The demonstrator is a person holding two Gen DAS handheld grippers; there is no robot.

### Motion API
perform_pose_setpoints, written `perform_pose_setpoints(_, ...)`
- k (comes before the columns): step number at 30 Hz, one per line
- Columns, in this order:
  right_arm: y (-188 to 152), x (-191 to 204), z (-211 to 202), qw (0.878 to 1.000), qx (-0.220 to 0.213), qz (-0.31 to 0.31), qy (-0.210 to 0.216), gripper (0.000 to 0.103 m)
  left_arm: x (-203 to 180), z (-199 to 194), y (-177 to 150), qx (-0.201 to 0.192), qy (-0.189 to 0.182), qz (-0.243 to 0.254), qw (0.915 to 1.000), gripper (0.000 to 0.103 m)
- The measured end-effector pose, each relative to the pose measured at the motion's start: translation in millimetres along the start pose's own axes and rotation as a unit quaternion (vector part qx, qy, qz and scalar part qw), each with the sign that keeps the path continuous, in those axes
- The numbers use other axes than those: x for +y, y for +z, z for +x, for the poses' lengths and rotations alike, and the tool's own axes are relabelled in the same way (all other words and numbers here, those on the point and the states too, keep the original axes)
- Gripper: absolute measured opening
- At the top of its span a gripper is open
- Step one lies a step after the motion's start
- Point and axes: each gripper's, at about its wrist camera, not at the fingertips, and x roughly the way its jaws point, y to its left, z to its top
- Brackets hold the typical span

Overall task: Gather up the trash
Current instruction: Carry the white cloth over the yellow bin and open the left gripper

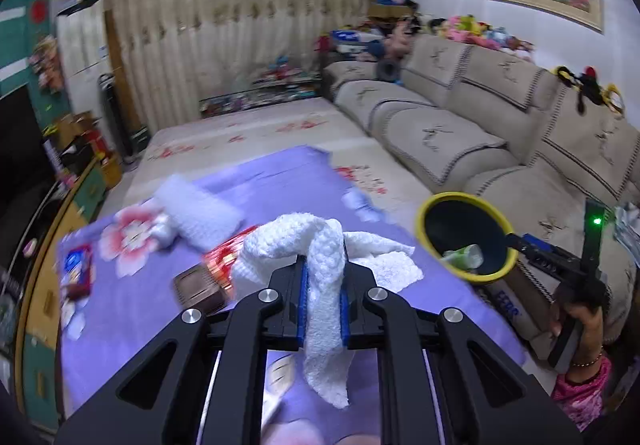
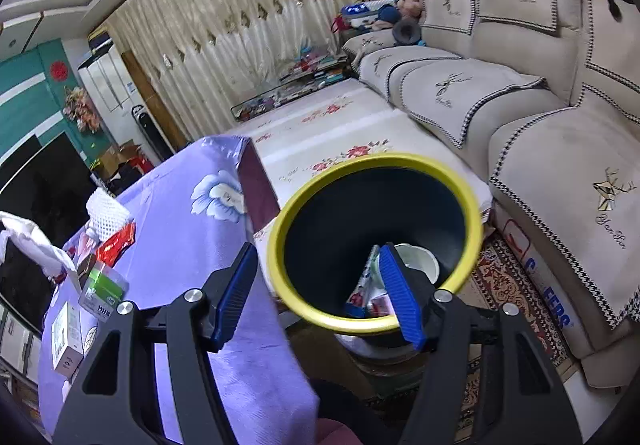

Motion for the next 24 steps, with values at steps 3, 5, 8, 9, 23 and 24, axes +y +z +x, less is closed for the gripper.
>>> perform_pose_setpoints(3,1.5,-14.0,-9.9,1.000,-0.009,0.009,-0.008,0.060,-27.7,13.5,13.7,0.005,-0.032,0.015,0.9994,0.012)
perform_pose_setpoints(5,1.6,-25.7,-14.9,1.000,-0.013,0.018,-0.015,0.060,-51.5,25.6,23.8,0.009,-0.050,0.032,0.9982,0.012)
perform_pose_setpoints(8,0.5,-42.2,-18.4,0.999,-0.015,0.032,-0.025,0.060,-89.6,48.0,38.2,0.020,-0.081,0.055,0.9950,0.012)
perform_pose_setpoints(9,-0.1,-48.9,-18.8,0.999,-0.015,0.038,-0.027,0.060,-100.1,54.7,41.5,0.025,-0.089,0.060,0.9939,0.012)
perform_pose_setpoints(23,-9.0,-109.7,-14.6,0.995,-0.008,0.091,-0.046,0.060,-225.1,215.0,64.4,0.159,-0.159,0.104,0.9688,0.012)
perform_pose_setpoints(24,-10.8,-113.8,-13.6,0.994,-0.005,0.095,-0.047,0.060,-232.6,230.3,63.2,0.171,-0.155,0.105,0.9673,0.012)
